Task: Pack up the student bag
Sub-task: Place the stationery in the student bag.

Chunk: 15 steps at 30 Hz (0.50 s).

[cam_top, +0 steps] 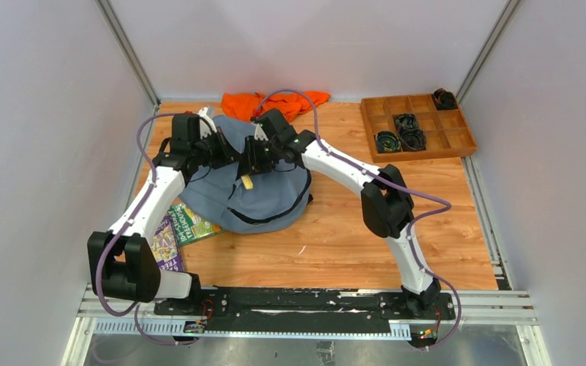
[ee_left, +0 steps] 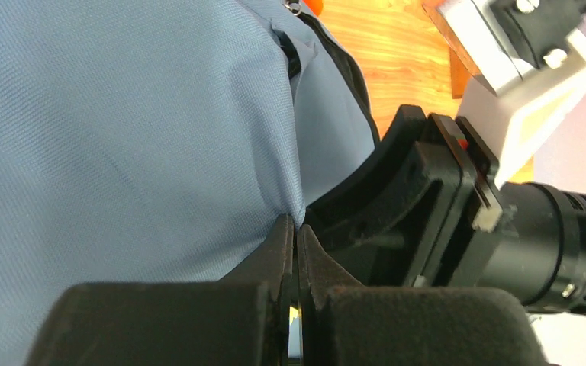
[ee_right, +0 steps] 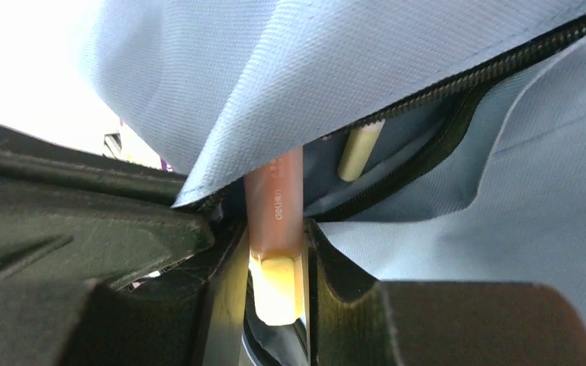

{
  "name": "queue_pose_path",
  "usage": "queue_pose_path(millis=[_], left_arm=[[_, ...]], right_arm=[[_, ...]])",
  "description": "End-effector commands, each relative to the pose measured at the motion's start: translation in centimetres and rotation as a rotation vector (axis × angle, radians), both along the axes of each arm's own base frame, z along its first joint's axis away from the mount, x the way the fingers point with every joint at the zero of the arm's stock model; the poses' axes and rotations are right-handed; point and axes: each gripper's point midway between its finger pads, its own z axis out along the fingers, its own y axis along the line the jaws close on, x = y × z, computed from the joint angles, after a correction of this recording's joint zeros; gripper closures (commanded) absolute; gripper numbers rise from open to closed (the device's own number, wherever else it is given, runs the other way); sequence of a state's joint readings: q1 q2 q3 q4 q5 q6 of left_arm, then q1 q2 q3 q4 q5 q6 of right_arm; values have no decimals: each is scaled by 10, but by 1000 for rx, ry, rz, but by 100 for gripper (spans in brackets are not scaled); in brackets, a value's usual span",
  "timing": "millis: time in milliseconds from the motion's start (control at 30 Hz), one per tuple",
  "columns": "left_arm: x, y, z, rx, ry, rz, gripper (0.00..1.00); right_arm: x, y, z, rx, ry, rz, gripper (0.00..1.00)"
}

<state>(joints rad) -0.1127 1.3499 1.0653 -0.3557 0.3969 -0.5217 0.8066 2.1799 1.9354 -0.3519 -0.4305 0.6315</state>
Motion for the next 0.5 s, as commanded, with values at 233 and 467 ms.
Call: queue_pose_path(millis=[233,467], left_arm=[[-11,-5,15,-34,-50,-43,100],[-10,-7,14,-37,-47,-48,100]], right_arm=[[71,32,27,215,-63,-185,89],[84,40,32,242,-90,-174,56]])
